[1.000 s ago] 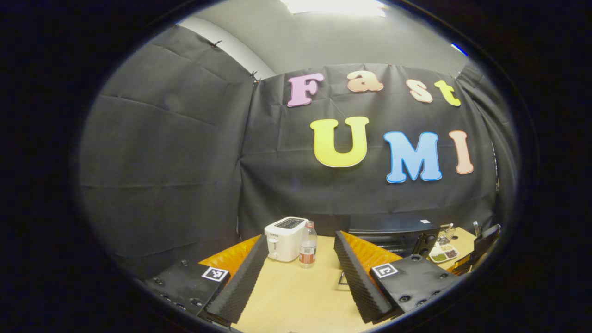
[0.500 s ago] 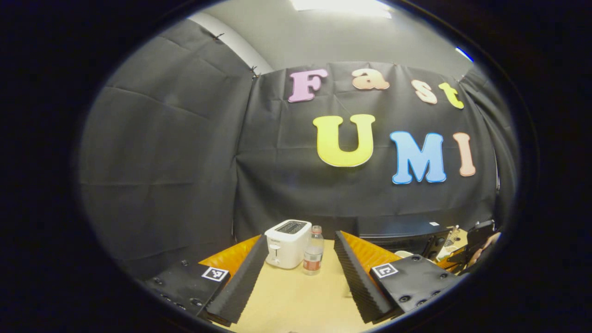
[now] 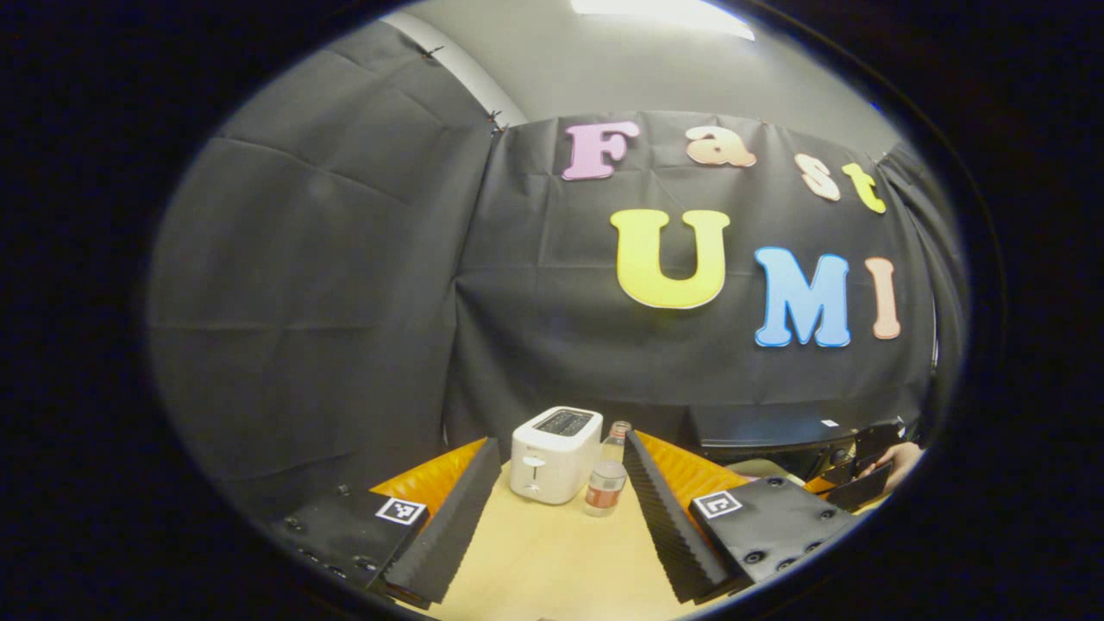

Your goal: Open the electric oven with the left hand, put the food in, and close the electric oven.

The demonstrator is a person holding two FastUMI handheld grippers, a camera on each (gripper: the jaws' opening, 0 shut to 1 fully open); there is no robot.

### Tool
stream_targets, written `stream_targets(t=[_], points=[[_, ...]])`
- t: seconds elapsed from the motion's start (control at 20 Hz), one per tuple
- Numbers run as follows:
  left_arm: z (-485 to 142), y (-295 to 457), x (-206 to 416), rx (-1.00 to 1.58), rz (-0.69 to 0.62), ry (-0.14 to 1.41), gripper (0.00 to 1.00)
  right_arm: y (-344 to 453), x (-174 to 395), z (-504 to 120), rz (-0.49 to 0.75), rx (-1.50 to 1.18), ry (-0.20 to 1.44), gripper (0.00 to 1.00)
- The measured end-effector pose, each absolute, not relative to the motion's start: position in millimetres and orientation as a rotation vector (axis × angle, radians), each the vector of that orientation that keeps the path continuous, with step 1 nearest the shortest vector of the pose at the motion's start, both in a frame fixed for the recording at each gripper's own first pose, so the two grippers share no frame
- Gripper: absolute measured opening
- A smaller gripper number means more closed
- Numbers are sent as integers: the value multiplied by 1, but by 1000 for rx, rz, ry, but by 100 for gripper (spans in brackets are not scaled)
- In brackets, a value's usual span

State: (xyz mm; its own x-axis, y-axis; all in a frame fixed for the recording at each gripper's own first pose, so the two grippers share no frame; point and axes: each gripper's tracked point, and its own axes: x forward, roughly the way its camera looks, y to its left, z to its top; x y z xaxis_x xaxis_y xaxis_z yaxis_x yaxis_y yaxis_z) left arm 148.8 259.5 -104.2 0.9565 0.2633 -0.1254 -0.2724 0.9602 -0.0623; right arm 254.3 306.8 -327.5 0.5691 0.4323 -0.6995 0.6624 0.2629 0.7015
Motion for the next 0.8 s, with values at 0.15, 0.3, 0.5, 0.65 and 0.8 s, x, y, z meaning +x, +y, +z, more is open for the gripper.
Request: stream_targets(t=[0.15, 0.3, 0.5, 0.65, 0.8], points=[[-109, 269, 148, -57, 292, 135, 97, 316, 273, -330, -235, 1403, 969, 1], [-107, 273, 146, -53, 293, 149, 97, 327, 285, -334, -264, 1443, 934, 5], [-105, 271, 146, -11, 284, 152, 96, 341, 293, -339, -273, 1473, 897, 5], [-101, 270, 146, -6, 280, 156, 97, 351, 306, -327, -207, 1497, 814, 8], [-100, 267, 146, -8, 274, 154, 96, 354, 306, -306, -113, 1510, 769, 24]])
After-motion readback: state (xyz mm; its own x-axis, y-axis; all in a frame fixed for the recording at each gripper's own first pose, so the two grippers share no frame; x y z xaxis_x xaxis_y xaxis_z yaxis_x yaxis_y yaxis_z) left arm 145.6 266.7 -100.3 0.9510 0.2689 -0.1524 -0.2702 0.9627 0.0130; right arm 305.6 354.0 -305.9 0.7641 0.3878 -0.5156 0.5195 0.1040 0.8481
